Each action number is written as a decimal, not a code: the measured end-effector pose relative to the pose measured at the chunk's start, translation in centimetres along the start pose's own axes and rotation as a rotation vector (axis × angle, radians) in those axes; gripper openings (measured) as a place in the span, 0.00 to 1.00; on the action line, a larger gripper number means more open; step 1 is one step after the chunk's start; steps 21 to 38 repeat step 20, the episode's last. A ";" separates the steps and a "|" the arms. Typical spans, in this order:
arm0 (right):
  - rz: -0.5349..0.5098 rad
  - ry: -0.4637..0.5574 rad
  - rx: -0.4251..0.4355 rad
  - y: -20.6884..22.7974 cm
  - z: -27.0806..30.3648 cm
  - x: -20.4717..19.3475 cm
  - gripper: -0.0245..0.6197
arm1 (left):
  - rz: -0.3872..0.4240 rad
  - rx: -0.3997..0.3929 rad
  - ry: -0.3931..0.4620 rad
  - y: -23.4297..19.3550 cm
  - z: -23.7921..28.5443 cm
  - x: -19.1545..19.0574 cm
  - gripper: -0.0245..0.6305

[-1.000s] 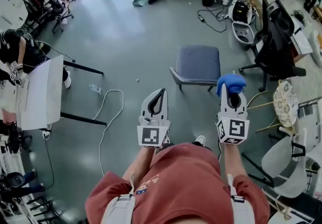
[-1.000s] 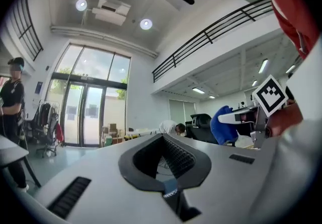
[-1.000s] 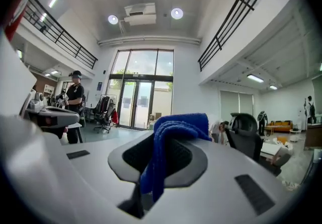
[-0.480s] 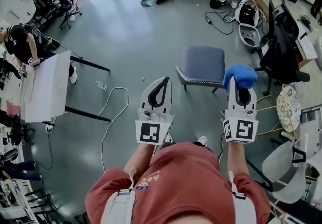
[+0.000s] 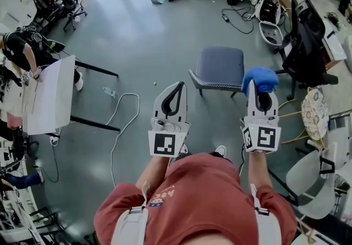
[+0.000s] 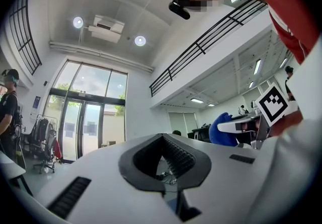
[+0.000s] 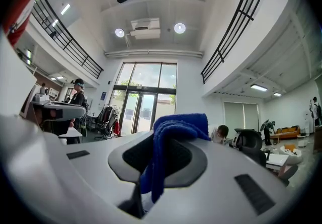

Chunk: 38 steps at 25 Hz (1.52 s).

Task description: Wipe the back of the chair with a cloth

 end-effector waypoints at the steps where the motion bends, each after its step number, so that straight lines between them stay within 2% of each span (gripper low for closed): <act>1: -0.001 0.000 0.001 0.1 0.0 -0.1 0.13 | -0.004 0.002 -0.001 0.1 0.1 0.0 0.06; 13: 0.003 -0.025 0.016 0.4 0.0 -0.8 0.13 | -0.011 0.015 -0.006 0.3 0.1 -0.1 0.06; 20: 0.011 -0.045 0.021 -0.2 0.1 -0.5 0.13 | -0.044 0.033 -0.024 -0.3 -0.5 -0.4 0.06; 38: 0.011 -0.045 0.021 -0.2 0.1 -0.5 0.13 | -0.044 0.033 -0.024 -0.3 -0.5 -0.4 0.06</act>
Point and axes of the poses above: the fingertips, and each gripper's own axes: z forward along the fingers, y to its right, x out of its top, the point moved 5 cm from there along -z, backward along the fingers, and after that the axes turned 3 degrees about x, right-handed, at the moved point
